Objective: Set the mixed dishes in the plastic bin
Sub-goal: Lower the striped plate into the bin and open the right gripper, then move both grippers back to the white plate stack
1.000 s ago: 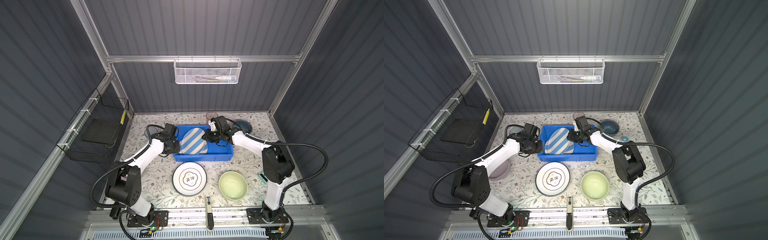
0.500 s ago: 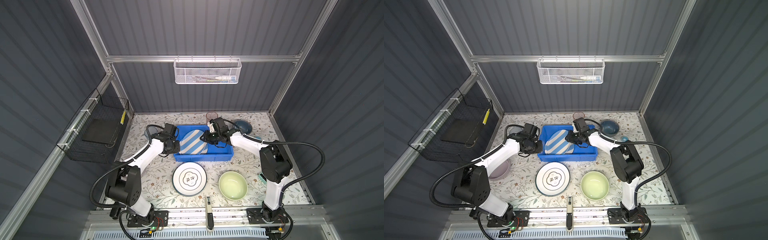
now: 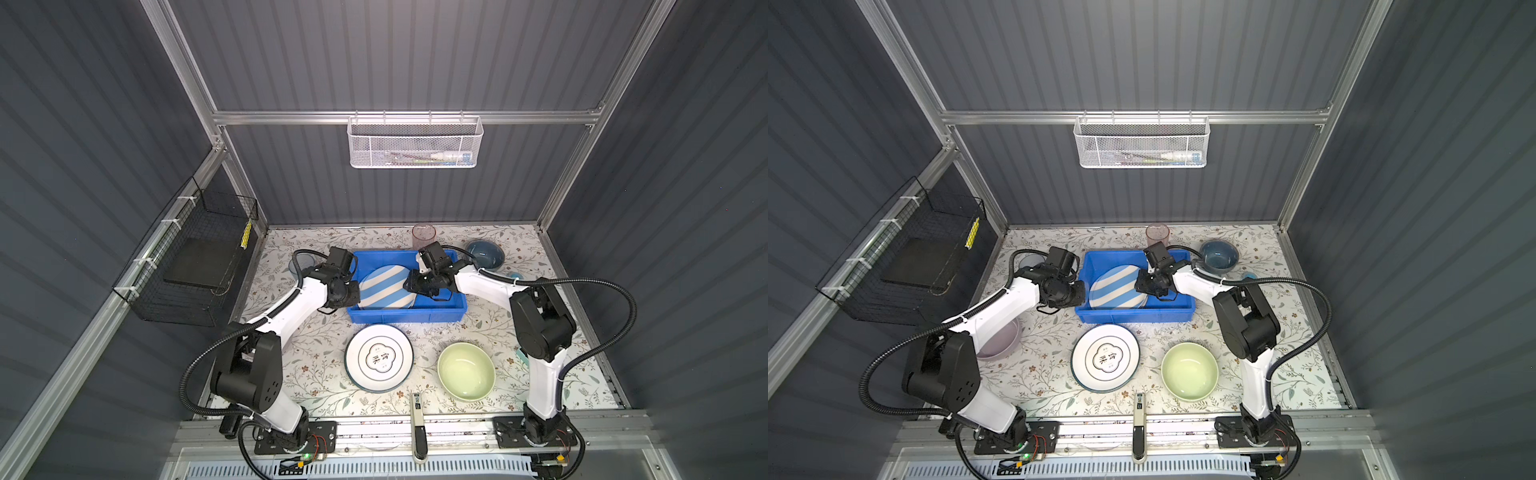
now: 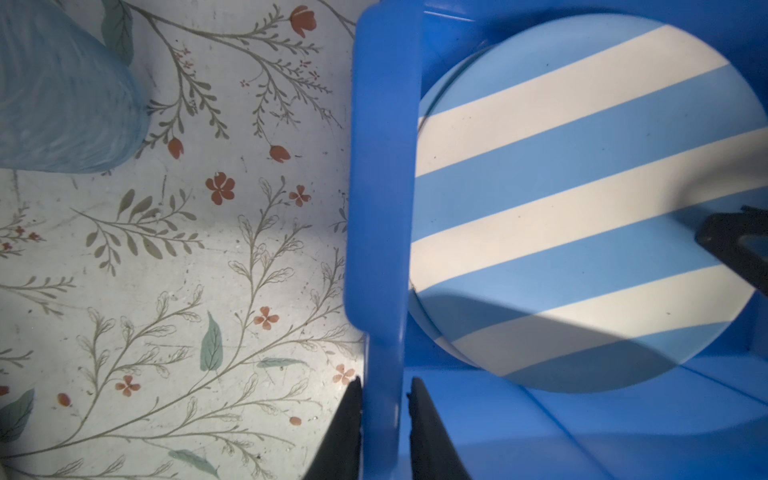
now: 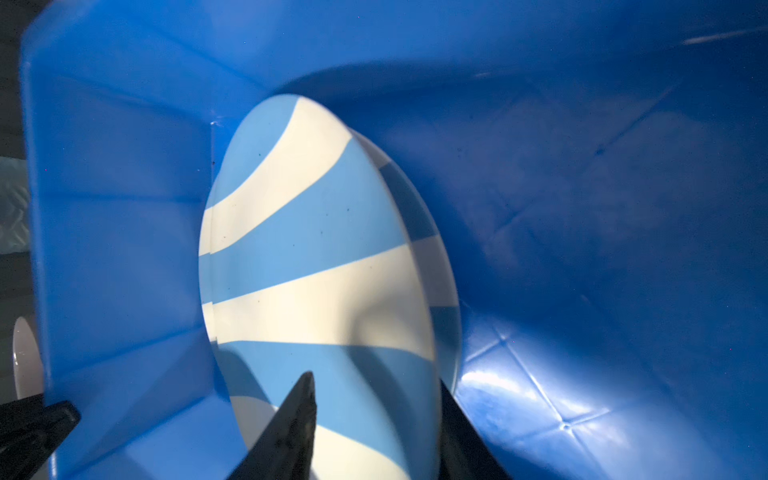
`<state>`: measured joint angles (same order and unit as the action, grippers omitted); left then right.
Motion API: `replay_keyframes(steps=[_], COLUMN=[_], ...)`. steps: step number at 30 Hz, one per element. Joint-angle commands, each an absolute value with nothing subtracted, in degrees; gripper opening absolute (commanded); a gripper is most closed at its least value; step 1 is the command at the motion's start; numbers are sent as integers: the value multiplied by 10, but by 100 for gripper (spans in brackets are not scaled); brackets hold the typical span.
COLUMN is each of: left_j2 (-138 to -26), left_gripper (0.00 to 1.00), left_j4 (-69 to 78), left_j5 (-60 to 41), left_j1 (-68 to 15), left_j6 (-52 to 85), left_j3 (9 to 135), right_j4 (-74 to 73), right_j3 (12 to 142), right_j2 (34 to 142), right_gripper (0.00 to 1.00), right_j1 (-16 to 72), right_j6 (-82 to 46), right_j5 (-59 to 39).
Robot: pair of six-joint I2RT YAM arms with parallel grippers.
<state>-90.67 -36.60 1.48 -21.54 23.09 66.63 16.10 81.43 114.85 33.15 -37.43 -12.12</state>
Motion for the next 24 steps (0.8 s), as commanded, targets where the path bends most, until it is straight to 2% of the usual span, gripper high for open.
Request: replay_keyframes(steps=[1,24], left_j2=[-911,-903], left_gripper=[22,22], left_j4=[-360,-373], left_j5=[0,-7], left_j1=[-213,-213], left_j6=[232,227], left_j3=[661,674], right_j4=[180,276], right_j3=[833,910], right_j2=[1160,1216], right_gripper=[44,59], right_j1=[337,365], right_j6=[-365,-325], right_j5=[-119,-60])
